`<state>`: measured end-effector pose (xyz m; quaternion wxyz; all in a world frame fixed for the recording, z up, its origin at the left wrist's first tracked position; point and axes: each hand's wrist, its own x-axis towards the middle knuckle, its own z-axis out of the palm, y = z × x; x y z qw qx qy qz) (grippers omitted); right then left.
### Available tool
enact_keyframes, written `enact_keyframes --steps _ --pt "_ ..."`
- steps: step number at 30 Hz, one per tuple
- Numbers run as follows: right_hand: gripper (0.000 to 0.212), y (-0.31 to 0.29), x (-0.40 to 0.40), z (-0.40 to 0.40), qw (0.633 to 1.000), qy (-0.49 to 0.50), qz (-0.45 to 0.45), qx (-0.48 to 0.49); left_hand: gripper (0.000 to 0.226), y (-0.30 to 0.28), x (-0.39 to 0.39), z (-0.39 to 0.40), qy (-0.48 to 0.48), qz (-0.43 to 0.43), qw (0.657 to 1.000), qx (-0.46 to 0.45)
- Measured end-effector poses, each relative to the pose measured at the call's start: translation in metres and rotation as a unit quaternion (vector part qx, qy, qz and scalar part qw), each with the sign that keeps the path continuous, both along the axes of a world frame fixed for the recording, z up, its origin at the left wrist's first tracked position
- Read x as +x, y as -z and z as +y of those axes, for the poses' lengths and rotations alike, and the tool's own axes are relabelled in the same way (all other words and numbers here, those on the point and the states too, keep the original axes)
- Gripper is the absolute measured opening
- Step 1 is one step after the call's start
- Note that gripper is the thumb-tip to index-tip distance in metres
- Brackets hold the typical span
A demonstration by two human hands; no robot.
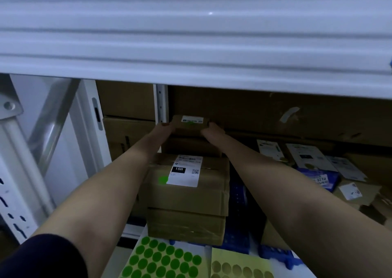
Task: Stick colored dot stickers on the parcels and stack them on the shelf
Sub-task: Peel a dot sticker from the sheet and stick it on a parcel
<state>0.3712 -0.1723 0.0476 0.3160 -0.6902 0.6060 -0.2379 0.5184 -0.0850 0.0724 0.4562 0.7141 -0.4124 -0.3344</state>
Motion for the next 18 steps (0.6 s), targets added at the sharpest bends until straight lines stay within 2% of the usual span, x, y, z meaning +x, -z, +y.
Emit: enact_keyframes --steps 3,9,18 --pt "0.062 -0.014 -0.001 0.020 0.999 -0.014 0.045 -0.020 0.043 0.009 0.009 -0.009 0.006 0.023 1.000 -0.014" --pt "0.064 -0.018 -0.006 0.024 0.994 -0.016 0.103 -0.037 0.053 0.017 0.017 -0.020 0.041 0.035 0.998 -0.023" --pt "0.065 -0.010 -0.010 0.028 0.994 -0.033 0.094 -0.053 0.061 0.017 0.004 -0.015 0.037 0.007 0.999 -0.017"
